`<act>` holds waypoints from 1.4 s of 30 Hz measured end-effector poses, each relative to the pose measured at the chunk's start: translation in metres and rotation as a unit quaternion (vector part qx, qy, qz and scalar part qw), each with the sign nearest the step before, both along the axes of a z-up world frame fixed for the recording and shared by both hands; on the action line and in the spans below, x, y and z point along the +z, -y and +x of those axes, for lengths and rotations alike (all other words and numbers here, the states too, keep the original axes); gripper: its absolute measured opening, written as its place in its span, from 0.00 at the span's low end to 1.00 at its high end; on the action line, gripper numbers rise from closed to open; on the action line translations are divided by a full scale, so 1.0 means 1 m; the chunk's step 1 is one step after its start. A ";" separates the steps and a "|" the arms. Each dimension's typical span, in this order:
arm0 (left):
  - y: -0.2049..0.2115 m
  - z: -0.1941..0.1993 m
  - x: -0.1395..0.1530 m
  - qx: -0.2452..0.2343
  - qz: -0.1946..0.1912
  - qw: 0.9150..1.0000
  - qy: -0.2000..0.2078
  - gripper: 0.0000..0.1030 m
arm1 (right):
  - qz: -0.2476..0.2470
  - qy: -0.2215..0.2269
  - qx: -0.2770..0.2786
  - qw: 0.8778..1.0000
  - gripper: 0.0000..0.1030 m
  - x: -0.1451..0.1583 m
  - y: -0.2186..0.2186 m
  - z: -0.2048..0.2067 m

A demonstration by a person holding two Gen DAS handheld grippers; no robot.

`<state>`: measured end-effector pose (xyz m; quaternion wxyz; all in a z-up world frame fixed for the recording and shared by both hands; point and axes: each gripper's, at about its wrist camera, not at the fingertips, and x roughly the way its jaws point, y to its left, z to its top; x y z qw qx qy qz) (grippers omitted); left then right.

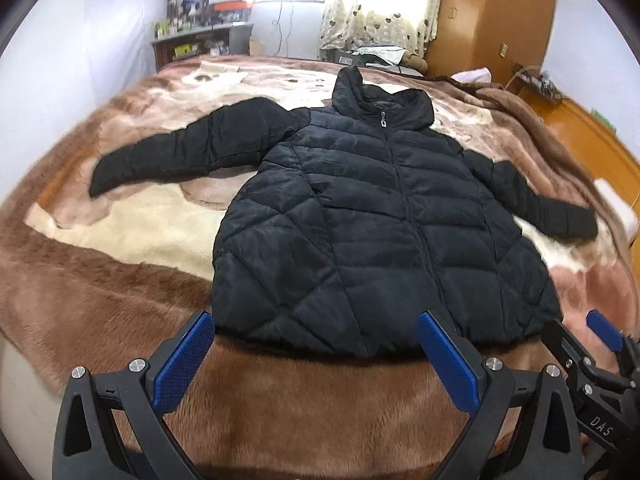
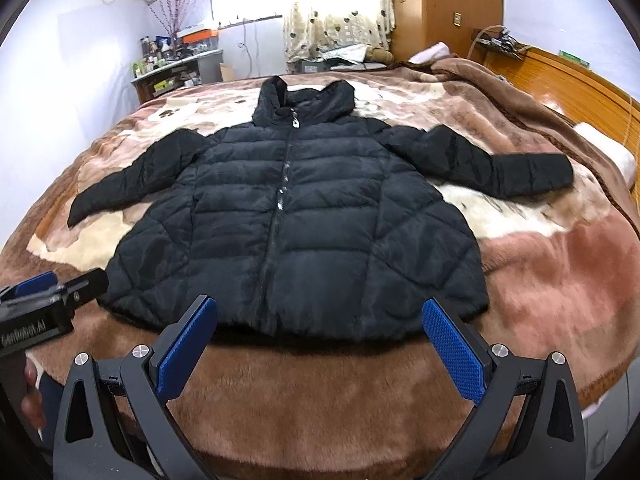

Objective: Fold large clothes
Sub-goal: 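Grasp the cuff of the sleeve nearest the left gripper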

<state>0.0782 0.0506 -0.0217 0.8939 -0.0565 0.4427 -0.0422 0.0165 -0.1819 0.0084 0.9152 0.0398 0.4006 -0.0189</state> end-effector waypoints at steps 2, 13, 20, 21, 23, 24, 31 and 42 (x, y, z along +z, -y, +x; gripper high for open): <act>-0.015 0.019 -0.002 0.007 -0.009 1.000 -0.001 1.00 | -0.005 0.016 0.003 1.000 0.99 0.002 -0.001 0.011; -0.162 0.148 -0.035 0.136 -0.039 0.990 0.002 1.00 | 0.024 0.055 0.095 0.994 0.99 0.000 -0.037 0.111; -0.253 0.214 -0.071 0.231 -0.093 0.968 -0.020 1.00 | 0.029 0.007 0.138 0.990 0.99 -0.022 -0.077 0.172; -0.265 0.223 -0.079 0.250 -0.097 0.963 -0.032 1.00 | 0.027 0.008 0.139 0.990 0.99 -0.025 -0.083 0.177; -0.281 0.232 -0.092 0.275 -0.109 0.954 -0.041 1.00 | 0.029 0.004 0.148 0.989 0.99 -0.032 -0.093 0.185; -0.292 0.239 -0.102 0.294 -0.120 0.947 -0.055 1.00 | 0.031 0.003 0.152 0.988 0.99 -0.035 -0.098 0.190; -0.316 0.263 -0.134 0.328 -0.173 0.927 -0.062 0.98 | 0.016 0.009 0.177 0.984 0.99 -0.045 -0.124 0.210; -0.311 0.301 -0.127 0.339 -0.147 0.928 -0.051 0.57 | -0.034 0.015 0.160 0.986 0.99 -0.048 -0.129 0.219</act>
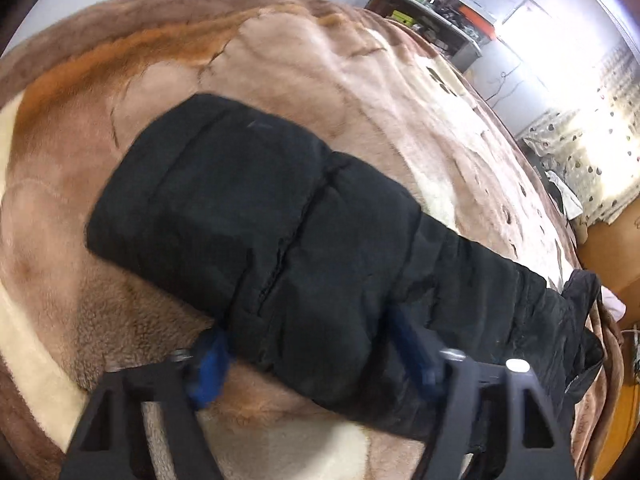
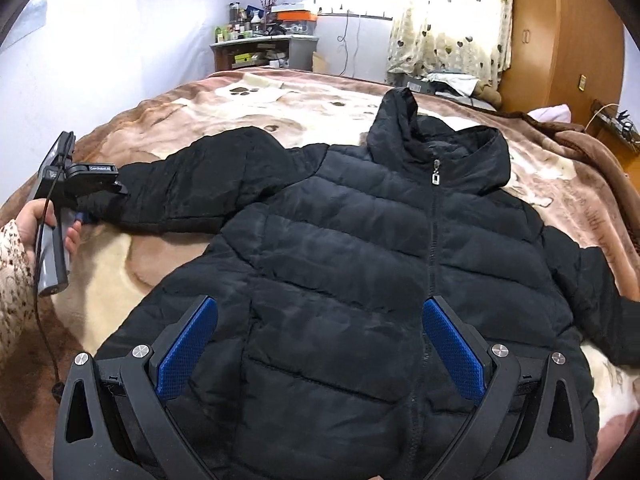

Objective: Fold large clothes
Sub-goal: 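Grasp the cuff of the sleeve nearest the left gripper, then lift the sleeve with the left gripper, fold it across the jacket body, release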

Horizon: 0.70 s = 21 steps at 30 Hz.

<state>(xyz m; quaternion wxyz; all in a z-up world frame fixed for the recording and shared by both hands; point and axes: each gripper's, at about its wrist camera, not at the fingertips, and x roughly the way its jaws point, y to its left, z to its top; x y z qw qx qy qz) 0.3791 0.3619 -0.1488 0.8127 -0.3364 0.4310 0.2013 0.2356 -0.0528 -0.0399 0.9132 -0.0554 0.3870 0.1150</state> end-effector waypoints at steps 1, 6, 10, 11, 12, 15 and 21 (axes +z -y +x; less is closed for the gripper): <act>0.001 0.001 0.002 -0.003 0.003 1.000 -0.002 0.54 | 0.004 0.000 0.000 1.000 0.99 0.001 0.002 0.000; 0.017 0.000 0.029 -0.015 0.032 0.999 0.027 0.18 | 0.017 -0.005 -0.018 1.000 0.99 0.004 0.018 0.000; 0.046 -0.004 0.065 -0.040 0.076 0.994 0.061 0.16 | 0.019 0.004 -0.033 0.999 0.99 0.010 0.031 -0.005; 0.055 -0.005 0.075 -0.047 0.092 0.992 0.070 0.16 | 0.017 0.008 -0.036 0.999 0.99 0.012 0.033 -0.006; 0.070 -0.005 0.089 -0.063 0.115 0.988 0.084 0.16 | 0.015 0.012 -0.041 0.999 0.99 0.014 0.038 -0.007; 0.107 -0.003 0.116 -0.113 0.143 0.977 0.111 0.16 | 0.022 0.017 -0.051 0.998 0.99 0.020 0.050 -0.010; 0.190 0.006 0.158 -0.212 0.181 0.951 0.132 0.16 | 0.033 0.026 -0.078 0.996 0.99 0.027 0.080 -0.015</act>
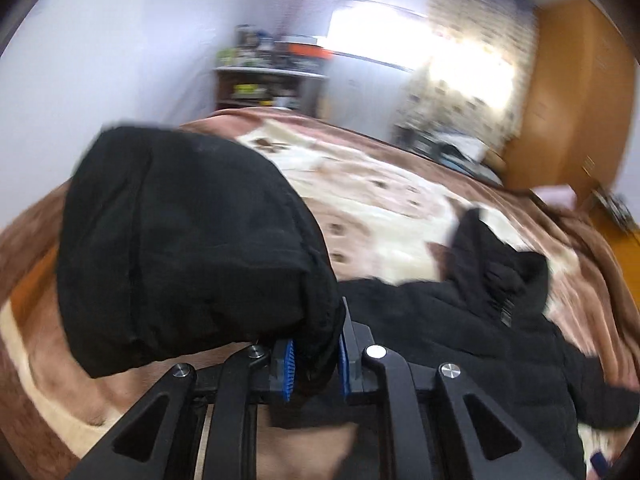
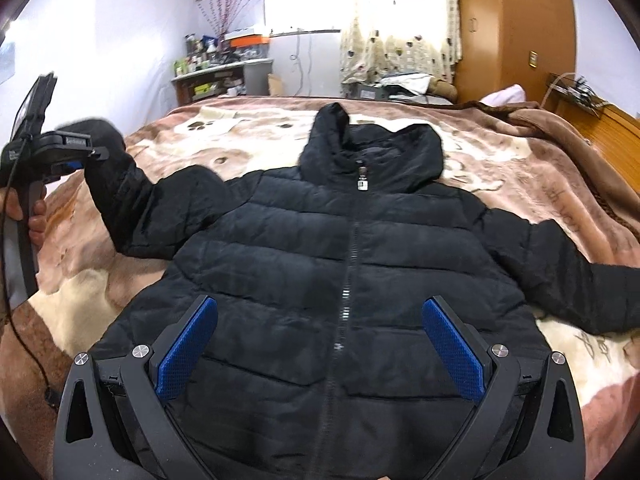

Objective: Fold large clothes
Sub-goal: 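Lift the sleeve with the left gripper, fold it across the jacket body, release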

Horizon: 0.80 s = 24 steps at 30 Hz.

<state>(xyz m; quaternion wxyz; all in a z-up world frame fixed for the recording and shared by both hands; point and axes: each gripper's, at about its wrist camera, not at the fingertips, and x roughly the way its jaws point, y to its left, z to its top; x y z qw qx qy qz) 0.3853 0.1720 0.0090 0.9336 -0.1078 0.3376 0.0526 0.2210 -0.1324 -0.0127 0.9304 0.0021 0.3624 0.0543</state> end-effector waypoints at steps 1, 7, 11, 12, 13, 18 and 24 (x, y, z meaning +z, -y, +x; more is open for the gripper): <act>0.016 0.000 0.003 -0.015 0.011 1.000 0.000 0.16 | 0.000 0.001 -0.004 1.000 0.99 0.001 0.004 -0.001; 0.117 0.008 0.004 -0.134 0.063 0.989 -0.015 0.16 | -0.005 0.003 -0.053 0.999 0.99 0.001 0.041 -0.003; 0.169 0.019 -0.017 -0.188 0.085 0.977 -0.051 0.16 | -0.004 0.000 -0.077 0.997 0.99 -0.001 0.066 -0.005; 0.182 0.023 -0.024 -0.200 0.088 0.974 -0.062 0.16 | -0.004 0.001 -0.084 0.996 0.99 -0.001 0.073 -0.006; 0.191 0.025 -0.032 -0.208 0.090 0.971 -0.073 0.16 | -0.005 0.000 -0.092 0.996 0.99 -0.002 0.078 -0.007; 0.230 0.035 -0.069 -0.229 0.116 0.960 -0.112 0.16 | -0.005 -0.012 -0.111 0.994 0.99 -0.010 0.099 -0.008; 0.238 0.044 -0.106 -0.233 0.116 0.954 -0.146 0.16 | -0.011 -0.022 -0.115 0.993 0.99 -0.021 0.110 -0.003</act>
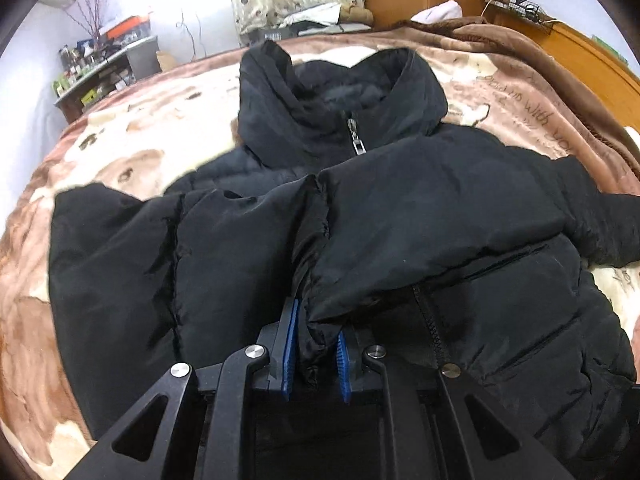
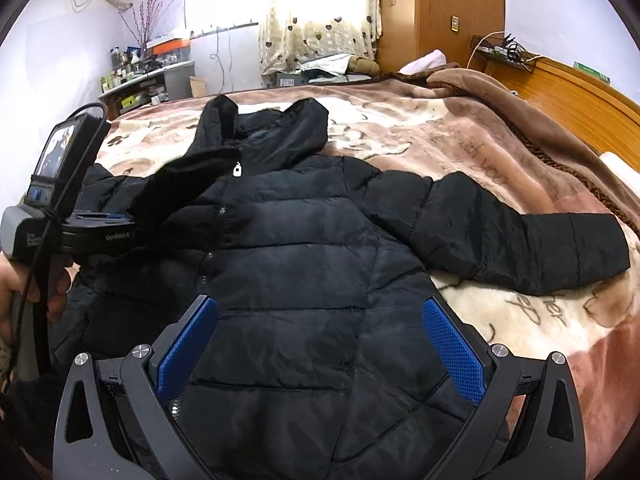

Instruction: Fold large clothes

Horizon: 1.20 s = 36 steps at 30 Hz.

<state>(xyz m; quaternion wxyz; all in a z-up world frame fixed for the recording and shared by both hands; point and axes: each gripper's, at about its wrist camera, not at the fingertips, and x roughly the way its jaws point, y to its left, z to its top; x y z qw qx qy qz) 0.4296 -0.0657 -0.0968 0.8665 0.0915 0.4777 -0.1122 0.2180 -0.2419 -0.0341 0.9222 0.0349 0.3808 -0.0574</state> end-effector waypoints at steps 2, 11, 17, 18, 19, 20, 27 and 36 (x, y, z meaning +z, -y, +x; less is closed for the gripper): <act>-0.001 0.001 -0.007 -0.005 0.005 1.000 -0.006 0.19 | 0.002 -0.010 0.000 1.000 0.99 -0.005 0.001 0.004; -0.022 -0.019 0.007 -0.029 -0.086 0.995 -0.039 0.65 | 0.007 -0.026 0.031 0.999 0.99 -0.013 -0.007 0.041; -0.077 -0.046 0.043 -0.011 -0.061 0.998 0.001 0.79 | 0.023 -0.033 0.059 0.997 0.99 -0.025 -0.021 0.085; -0.089 -0.044 0.046 0.008 -0.061 0.998 -0.003 0.81 | 0.022 -0.035 0.066 0.997 0.99 -0.028 -0.026 0.093; -0.100 -0.041 0.047 0.023 -0.063 0.998 -0.006 0.81 | 0.020 -0.038 0.073 0.996 0.99 -0.032 -0.032 0.099; -0.111 -0.037 0.046 0.038 -0.059 0.997 -0.008 0.81 | 0.016 -0.041 0.077 0.996 0.99 -0.034 -0.036 0.104; -0.152 -0.012 0.038 0.110 -0.031 0.993 -0.009 0.81 | 0.010 -0.057 0.118 0.991 0.86 -0.057 -0.074 0.137; -0.144 0.014 0.013 0.105 -0.018 0.994 -0.018 0.81 | 0.018 -0.076 0.130 0.988 0.36 -0.069 -0.085 0.155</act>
